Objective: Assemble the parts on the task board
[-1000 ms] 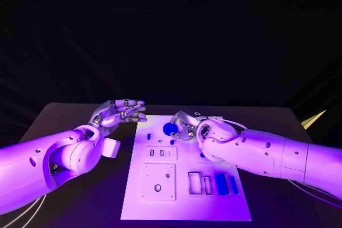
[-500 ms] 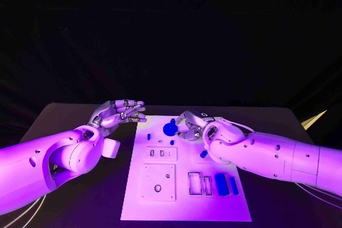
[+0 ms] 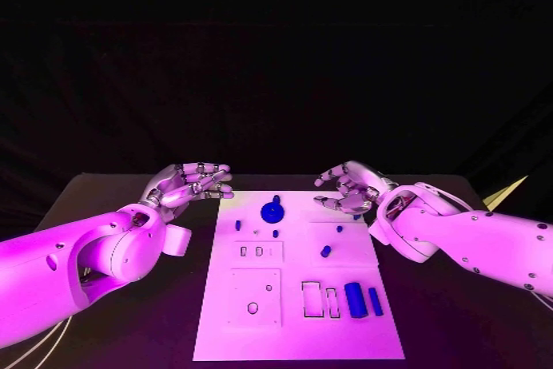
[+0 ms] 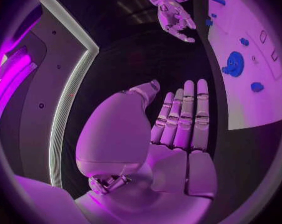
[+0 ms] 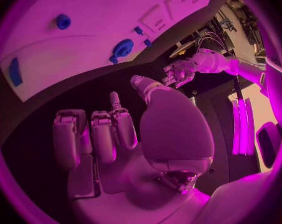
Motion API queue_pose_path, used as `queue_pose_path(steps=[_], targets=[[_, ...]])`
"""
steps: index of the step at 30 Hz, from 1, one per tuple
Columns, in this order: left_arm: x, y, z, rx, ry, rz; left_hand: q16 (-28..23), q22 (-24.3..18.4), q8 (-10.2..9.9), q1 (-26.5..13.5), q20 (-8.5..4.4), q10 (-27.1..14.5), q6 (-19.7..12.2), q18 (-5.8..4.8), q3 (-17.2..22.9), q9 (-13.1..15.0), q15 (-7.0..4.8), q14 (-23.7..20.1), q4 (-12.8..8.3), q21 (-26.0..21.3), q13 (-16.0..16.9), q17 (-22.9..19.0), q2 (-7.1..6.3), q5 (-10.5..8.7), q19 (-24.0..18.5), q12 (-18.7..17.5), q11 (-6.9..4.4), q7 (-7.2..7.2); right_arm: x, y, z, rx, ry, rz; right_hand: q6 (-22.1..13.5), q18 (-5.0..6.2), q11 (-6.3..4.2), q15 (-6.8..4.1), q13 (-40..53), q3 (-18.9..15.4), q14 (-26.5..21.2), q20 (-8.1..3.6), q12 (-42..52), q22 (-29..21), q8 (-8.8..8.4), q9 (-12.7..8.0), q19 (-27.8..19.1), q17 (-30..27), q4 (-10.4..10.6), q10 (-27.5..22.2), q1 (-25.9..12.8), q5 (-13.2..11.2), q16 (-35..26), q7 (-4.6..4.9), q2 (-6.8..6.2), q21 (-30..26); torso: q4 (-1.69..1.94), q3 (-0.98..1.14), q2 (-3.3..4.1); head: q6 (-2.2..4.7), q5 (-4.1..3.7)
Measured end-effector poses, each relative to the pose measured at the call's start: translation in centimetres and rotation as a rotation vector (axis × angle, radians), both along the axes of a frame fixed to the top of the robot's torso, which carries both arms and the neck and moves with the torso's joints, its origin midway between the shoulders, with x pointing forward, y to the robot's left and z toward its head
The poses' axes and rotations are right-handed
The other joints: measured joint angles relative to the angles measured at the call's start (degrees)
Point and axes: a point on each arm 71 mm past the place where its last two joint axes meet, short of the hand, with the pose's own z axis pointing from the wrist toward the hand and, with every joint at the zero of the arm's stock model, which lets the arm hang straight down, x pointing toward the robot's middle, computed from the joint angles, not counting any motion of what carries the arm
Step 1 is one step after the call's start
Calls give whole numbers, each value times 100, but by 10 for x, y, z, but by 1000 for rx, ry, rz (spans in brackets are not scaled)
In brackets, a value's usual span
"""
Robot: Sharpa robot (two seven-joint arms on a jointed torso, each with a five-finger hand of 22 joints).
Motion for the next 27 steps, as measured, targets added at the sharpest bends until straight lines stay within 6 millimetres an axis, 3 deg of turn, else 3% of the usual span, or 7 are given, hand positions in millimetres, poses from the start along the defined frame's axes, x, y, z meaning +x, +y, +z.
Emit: queue_pose_path(steps=[2, 4, 11, 16, 18, 20, 27], targets=[[1, 1, 0, 0, -1, 2, 0, 0, 0, 0, 0, 0, 0, 0, 0, 0, 0, 0, 0, 0, 0, 1, 0, 0, 0, 0, 0, 0, -1, -11, 1, 6, 14, 6, 0, 0, -19, 0, 0, -52, 0, 0, -58, 0, 0, -1, 0, 0, -52, -18, 137, 0, 0, -1, -112, 0, -20, 16, -16, -4, 0], [1, 1, 0, 0, -1, 3, 0, 0, 0, 0, 0, 0, 0, 0, 0, 0, 0, 0, 0, 0, 0, 1, 0, 0, 0, 0, 0, 0, -2, -27, 1, 5, 25, 3, 1, 0, -19, 0, 0, -58, 0, 0, -59, 0, 0, -1, 0, 0, -59, -19, 270, 0, 0, -1, 14, -86, -38, 35, -34, -8, -15], [2, 2, -1, 1, -2, 5, 0, 0, 0, 0, 0, 0, 0, 0, 0, 19, 0, 0, 0, 0, 0, 1, 0, 0, 0, 0, 0, 0, 3, -70, -5, -27, 35, -56, 1, 0, -19, 0, 0, -111, 0, 0, -59, 0, 0, -1, 0, 0, -114, -19, 379, 1, 0, -1, -91, -88, -102, 87, -80, -21, -38], [3, 1, -2, 0, -2, 4, 0, 0, 0, 0, 0, 0, 0, 0, 0, 20, 0, 0, 0, 0, 0, 2, 0, 0, 0, 0, 0, 0, 7, -86, -11, -47, 53, -96, 1, 0, -19, 0, 0, -127, 0, 0, -59, 0, 0, -2, 0, 0, -130, -20, 379, 3, 0, -1, -91, -87, -131, 119, -97, -34, -41], [3, 1, -2, 0, -3, 3, 0, 0, 0, 0, 0, 0, 0, 0, 0, 20, 0, 0, 0, 0, 0, 2, 0, 0, 0, 0, 0, 0, 8, -90, -15, -57, 68, -106, 1, 0, -19, 0, 0, -133, 0, 0, -59, 0, 0, -2, 0, 0, -137, -20, 379, 3, 0, -1, -91, -87, -132, 126, -98, -45, -51], [3, 1, -2, 0, -3, 3, 0, 0, 0, 0, 0, 0, 0, 0, 0, 20, 0, 0, 0, 0, 0, 2, 0, 0, 0, 0, 0, 0, 8, -92, -20, -67, 81, -112, 1, 1, -19, 0, 0, -133, 0, 0, -59, 0, 0, -2, 0, 0, -137, -20, 492, 3, 0, -1, 22, -87, -132, 126, -99, -55, -56], [3, 2, -2, 0, -2, 4, 0, 0, 0, 0, 0, 0, 0, 0, 0, 20, 0, 0, 0, 0, 0, 5, 0, 0, 0, 0, 0, 0, 12, -95, -30, -94, 105, -130, 1, 0, -19, 0, 0, -71, 0, 0, -59, 0, 0, -2, 0, 0, -199, -20, 491, 4, 0, -1, 21, -87, -131, 123, -99, -96, -56]])
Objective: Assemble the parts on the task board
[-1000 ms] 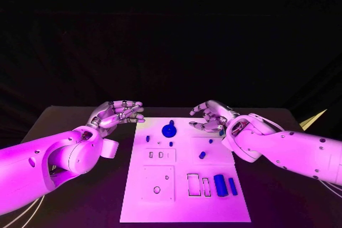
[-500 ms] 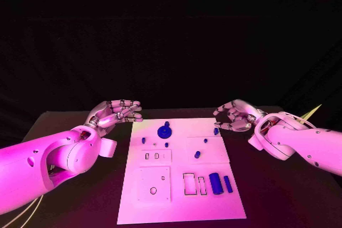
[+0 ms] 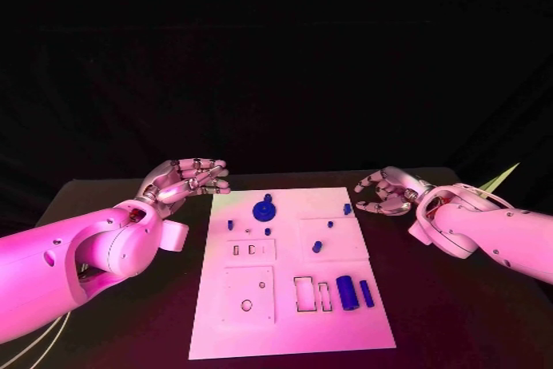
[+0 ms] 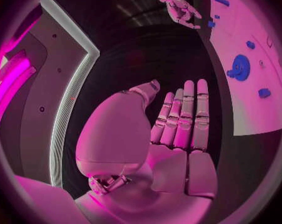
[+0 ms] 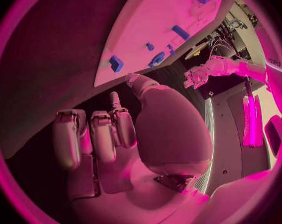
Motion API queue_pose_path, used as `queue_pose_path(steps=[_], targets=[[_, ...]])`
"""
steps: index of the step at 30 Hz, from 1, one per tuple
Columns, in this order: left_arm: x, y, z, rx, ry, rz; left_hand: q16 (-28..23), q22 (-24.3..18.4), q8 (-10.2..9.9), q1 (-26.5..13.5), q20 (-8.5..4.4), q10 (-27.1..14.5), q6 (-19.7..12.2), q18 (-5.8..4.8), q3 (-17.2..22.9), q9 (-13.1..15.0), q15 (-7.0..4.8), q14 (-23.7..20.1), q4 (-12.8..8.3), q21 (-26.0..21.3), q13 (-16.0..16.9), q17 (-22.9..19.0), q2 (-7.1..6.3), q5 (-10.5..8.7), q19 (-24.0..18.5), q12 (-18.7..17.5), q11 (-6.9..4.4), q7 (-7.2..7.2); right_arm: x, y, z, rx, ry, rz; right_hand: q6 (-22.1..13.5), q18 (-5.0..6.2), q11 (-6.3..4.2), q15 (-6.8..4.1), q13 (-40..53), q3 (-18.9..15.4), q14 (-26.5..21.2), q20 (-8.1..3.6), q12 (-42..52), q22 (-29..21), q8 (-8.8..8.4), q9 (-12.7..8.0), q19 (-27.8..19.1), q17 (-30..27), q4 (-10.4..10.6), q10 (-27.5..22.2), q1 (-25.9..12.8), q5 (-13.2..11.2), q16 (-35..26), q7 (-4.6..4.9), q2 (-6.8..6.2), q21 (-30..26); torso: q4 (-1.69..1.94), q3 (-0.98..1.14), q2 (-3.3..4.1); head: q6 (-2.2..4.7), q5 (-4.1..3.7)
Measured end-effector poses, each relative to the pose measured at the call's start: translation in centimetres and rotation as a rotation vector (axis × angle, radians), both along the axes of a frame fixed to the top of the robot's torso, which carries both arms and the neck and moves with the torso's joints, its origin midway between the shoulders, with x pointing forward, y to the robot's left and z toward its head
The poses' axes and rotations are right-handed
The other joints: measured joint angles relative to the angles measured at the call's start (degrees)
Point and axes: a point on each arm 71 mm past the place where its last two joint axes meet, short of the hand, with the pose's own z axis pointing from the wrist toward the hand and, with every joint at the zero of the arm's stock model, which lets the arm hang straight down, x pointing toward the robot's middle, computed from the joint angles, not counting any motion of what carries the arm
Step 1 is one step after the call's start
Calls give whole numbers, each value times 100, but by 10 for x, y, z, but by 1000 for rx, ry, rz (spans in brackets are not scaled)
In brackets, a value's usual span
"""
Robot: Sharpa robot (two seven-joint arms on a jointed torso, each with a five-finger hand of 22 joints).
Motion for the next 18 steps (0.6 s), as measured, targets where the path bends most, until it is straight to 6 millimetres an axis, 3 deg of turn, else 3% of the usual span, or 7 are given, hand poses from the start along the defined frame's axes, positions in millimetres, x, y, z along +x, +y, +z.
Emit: queue_pose_path(steps=[4, 5, 18], targets=[[0, 0, 0, 0, 0, 0, 0, 0, 0, 0, 0, 0, 0, 0, 0, 0, 0, 0, 0, 0, 0, 0, 0, 0, 0, 0, 0, 0, 4, 1, -5, -15, 10, -5, 0, 0, 0, 0, 0, 0, 0, 0, 0, 0, 0, -1, 0, 0, -1, 0, 6, 0, 0, 0, -6, 0, -1, -4, 3, -15, -7], [0, 0, 0, 0, 0, 0, 0, 0, 0, 0, 0, 0, 0, 0, 0, 0, 0, 0, 0, 0, 0, 0, 0, 0, 0, 0, 0, 0, 4, 2, -7, -19, 15, -5, 0, 0, 0, 0, 0, 1, 0, 0, 0, 0, 0, -1, 0, 0, -1, 0, 64, 0, 0, 0, -64, 0, -1, -4, 3, -21, -7], [0, 1, 0, 0, 0, 1, 0, 0, 0, 0, 0, 0, 0, 0, 0, 1, 0, 0, 0, 0, 0, 1, 0, 0, 0, 0, 0, 0, 7, 9, -23, -34, 41, -2, 19, 0, 0, 0, 0, 64, 0, 0, 0, 0, 0, -3, 0, 0, -64, 1, 68, 1, 0, -17, -67, 7, 0, -8, 7, -66, 23]])
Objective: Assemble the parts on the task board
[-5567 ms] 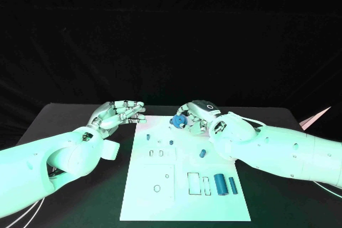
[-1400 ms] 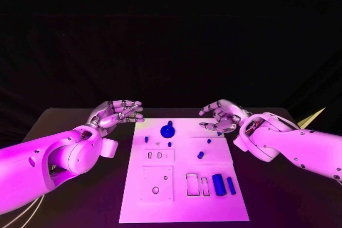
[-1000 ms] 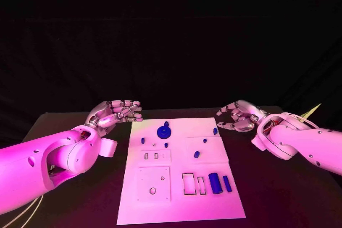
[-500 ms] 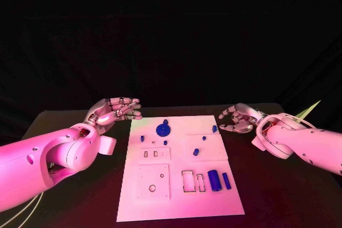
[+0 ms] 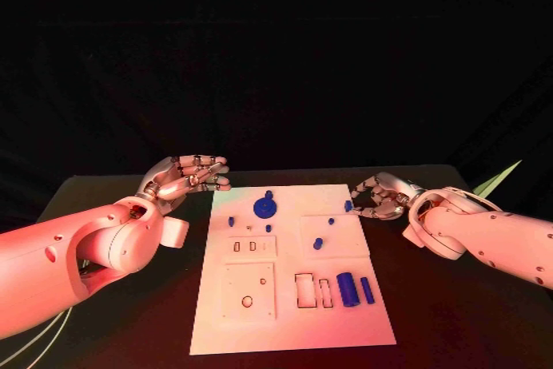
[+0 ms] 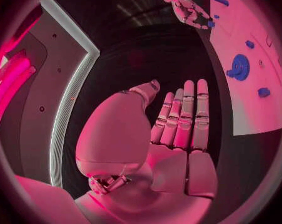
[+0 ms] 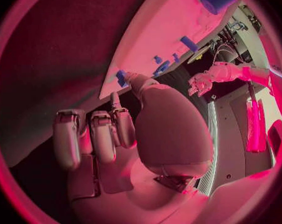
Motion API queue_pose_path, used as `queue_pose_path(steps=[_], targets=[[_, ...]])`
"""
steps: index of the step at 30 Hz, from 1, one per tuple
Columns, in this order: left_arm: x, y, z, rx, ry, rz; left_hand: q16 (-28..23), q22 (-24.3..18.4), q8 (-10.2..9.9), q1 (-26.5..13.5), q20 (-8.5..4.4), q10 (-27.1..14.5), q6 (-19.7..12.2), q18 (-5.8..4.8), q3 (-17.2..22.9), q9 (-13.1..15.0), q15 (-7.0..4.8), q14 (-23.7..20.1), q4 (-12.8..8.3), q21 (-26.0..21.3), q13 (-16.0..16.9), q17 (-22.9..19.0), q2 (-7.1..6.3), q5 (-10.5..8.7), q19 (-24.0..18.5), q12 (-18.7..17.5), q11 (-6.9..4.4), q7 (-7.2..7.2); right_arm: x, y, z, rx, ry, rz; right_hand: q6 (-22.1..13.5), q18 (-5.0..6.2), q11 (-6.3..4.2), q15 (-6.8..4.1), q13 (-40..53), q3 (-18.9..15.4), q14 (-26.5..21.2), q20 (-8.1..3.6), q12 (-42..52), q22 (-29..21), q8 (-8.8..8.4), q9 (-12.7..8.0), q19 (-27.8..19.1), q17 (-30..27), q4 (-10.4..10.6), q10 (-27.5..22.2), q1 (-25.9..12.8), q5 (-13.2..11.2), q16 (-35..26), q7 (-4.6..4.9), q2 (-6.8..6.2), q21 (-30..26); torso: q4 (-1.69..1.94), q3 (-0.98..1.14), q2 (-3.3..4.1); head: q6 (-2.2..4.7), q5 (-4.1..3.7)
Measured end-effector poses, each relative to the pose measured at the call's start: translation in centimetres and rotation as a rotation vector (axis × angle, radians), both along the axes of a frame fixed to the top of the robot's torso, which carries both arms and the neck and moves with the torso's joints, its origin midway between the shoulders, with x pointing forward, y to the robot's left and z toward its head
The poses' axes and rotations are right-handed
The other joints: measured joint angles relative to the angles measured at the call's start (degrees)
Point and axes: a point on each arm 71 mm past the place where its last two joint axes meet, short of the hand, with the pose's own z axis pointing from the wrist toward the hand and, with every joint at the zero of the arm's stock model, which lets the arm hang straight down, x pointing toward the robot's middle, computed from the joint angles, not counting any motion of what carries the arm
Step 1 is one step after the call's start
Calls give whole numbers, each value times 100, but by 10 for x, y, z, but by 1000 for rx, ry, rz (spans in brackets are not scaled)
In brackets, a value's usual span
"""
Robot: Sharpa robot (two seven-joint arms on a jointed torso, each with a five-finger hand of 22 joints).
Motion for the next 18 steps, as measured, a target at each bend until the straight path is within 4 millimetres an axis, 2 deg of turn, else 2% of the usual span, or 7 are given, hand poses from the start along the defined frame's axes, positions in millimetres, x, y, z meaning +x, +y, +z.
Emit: queue_pose_path(steps=[9, 17, 18], targets=[[0, 0, 0, 0, 0, 0, 0, 0, 0, 0, 0, 0, 0, 0, 0, 0, 0, 0, 0, 0, 0, 0, 0, 0, 0, 0, 0, 0, 0, 5, -6, 1, 8, 5, 55, 0, 0, -1, 0, 57, 0, 0, 1, 0, 1, 0, 0, 0, -54, 1, 0, 0, 0, -13, 0, 1, -4, 0, -2, -24, 22], [0, 0, 0, 0, 1, 0, 0, 0, 0, 0, 0, 0, 0, 0, 0, 0, 0, 0, 0, 0, 0, 1, 0, 0, 0, 0, 0, 0, 1, 8, -9, 3, 5, 5, 188, 0, -2, -4, 0, 90, -2, -1, 3, 0, 2, 0, 0, 0, -85, 2, -1, 53, 0, -63, 4, 2, -7, 0, -4, -26, 25], [0, 0, 0, 0, 1, 0, 0, 0, 0, 0, 0, 0, 0, 0, 0, 0, 0, 0, 0, 0, 0, 4, 0, 0, 0, 0, 0, 0, 1, 9, -9, 3, 4, 4, 202, 0, -2, -71, 0, 90, -69, -2, 4, 0, 2, 0, 0, 0, -85, 2, 112, 51, 0, -77, 117, 2, -7, 0, -4, -26, 23]])
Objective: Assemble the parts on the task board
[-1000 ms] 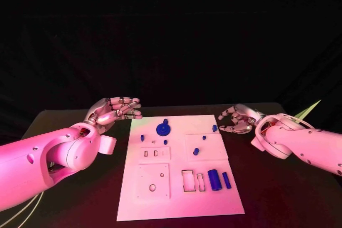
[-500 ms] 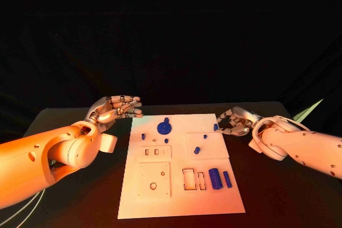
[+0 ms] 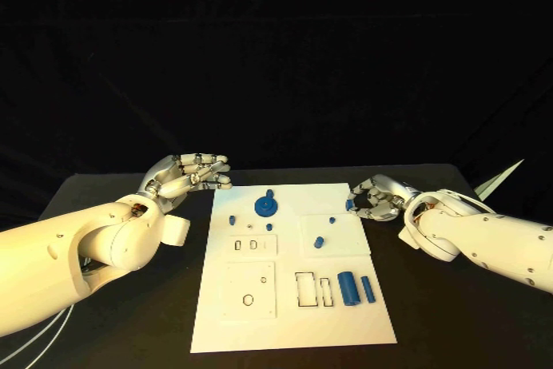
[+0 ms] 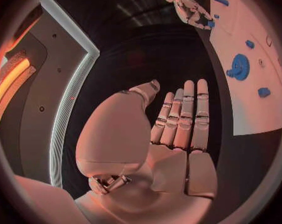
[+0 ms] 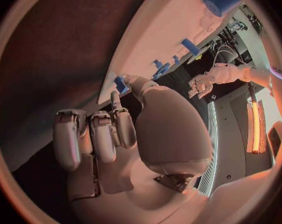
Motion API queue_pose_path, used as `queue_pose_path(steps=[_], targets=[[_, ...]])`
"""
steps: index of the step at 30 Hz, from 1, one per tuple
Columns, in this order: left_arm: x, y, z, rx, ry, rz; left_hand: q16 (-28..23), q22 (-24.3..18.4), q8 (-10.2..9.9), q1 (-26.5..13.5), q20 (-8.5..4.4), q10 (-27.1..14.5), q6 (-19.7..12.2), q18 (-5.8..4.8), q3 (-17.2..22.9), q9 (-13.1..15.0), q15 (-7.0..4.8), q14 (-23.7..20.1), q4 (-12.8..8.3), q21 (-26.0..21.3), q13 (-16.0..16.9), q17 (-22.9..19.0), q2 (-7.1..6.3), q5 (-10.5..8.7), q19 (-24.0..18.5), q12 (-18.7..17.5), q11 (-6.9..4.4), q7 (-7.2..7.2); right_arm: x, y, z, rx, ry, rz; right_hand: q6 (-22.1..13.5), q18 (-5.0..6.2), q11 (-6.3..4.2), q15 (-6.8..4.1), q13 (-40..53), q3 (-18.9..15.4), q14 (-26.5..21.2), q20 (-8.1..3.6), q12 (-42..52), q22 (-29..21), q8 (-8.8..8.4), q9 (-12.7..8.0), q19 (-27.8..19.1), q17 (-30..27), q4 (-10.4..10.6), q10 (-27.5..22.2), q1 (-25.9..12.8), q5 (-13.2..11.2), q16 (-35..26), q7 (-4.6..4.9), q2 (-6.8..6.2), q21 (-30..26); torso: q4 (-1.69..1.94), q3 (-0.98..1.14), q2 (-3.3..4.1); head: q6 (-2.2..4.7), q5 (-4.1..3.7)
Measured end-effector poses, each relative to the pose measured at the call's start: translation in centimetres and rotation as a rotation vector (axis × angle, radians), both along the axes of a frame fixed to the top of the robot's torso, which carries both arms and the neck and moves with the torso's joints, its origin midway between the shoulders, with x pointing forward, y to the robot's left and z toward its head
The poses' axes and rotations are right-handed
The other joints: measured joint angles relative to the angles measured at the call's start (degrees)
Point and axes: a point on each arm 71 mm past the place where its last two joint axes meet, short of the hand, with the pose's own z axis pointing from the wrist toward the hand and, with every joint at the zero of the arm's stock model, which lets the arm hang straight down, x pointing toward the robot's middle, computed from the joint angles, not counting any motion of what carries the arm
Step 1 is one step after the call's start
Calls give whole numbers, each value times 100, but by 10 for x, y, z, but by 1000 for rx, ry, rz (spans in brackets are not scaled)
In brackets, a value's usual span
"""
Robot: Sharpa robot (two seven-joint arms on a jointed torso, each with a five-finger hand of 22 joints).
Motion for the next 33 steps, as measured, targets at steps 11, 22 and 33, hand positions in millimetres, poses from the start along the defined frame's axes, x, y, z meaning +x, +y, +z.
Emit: queue_pose_path(steps=[11, 22, 33], targets=[[0, 0, 0, 0, 1, -1, 0, 0, 0, 0, 0, 0, 0, 0, 0, 0, 0, 0, 0, 0, 0, 3, 0, 0, 0, 0, 0, 0, 1, 2, -2, 0, -1, -1, 162, 0, -51, -3, 0, 80, 1, -2, 2, 0, 1, 0, 0, 0, -78, 50, 20, -36, 0, -40, 21, 1, -1, 0, 0, 14, -2], [0, 0, 0, 1, 3, -1, 0, 0, 0, 0, 0, 0, 0, 0, 0, 1, 0, 0, 0, 0, 0, 3, 0, 0, 0, 0, 0, 0, 1, 3, -1, 3, -11, -5, 231, 0, -52, -43, 0, 199, 38, -5, 30, 0, 1, 0, 1, 0, -101, 49, -40, -136, 0, -67, 81, 1, 1, 0, 1, 15, -1], [0, 0, 0, 2, 5, -1, 0, 1, 0, 0, 0, 0, 0, 0, 0, 2, 0, 0, 0, 13, 0, 7, 0, 0, 0, 0, 0, 0, 2, 5, -1, 4, -13, -2, 258, -1, -102, -82, 0, 269, 0, -75, 30, 0, 88, 0, -68, 0, -141, 22, -40, -212, 0, -95, 81, 1, -1, 6, 4, 15, -14]])
